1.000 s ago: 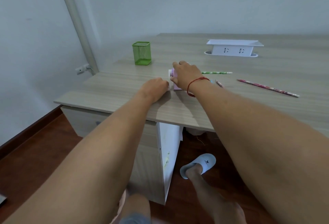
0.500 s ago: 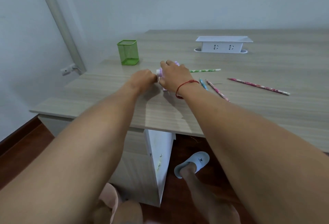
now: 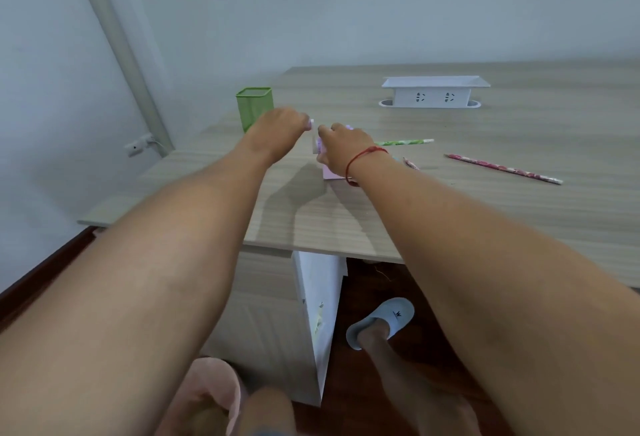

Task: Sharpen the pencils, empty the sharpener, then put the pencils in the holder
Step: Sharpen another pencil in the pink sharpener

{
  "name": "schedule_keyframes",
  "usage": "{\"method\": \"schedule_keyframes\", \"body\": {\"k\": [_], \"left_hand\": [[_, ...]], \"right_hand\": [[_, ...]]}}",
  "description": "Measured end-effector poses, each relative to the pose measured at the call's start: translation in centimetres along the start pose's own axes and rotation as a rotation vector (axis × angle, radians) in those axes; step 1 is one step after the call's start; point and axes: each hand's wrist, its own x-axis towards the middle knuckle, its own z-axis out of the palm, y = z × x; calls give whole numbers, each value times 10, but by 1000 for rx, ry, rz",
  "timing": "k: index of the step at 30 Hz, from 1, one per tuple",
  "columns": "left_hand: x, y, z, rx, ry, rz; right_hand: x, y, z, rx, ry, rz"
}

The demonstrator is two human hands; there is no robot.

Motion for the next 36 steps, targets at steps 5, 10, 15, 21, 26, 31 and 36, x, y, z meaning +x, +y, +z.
{"method": "schedule_keyframes", "body": {"k": [5,10,15,21,26,31,36], "left_hand": [[-21,15,-8,-33,27,-47],[-41,28,-8,-36,-14,-30],[-52,37,-12,-103,-71,-33],[-48,40,-2,-148,-155,-84],[-48,41,26,-131,-240,-98],[-28,35,33,-143,-324,-131],[-5,17,29,-45,-308,-74]], "right_hand": [[0,0,-2,-38,0,-19],[0,-1,-2,-44,3,-18],[1,0,-2,-46,-16,-20],[-1,1,-7,-64,-15,-40],[-5,4,1,-51,35,-84],[-6,4,6,-27,89,-88],[-3,4,10,-37,63,-72]]}}
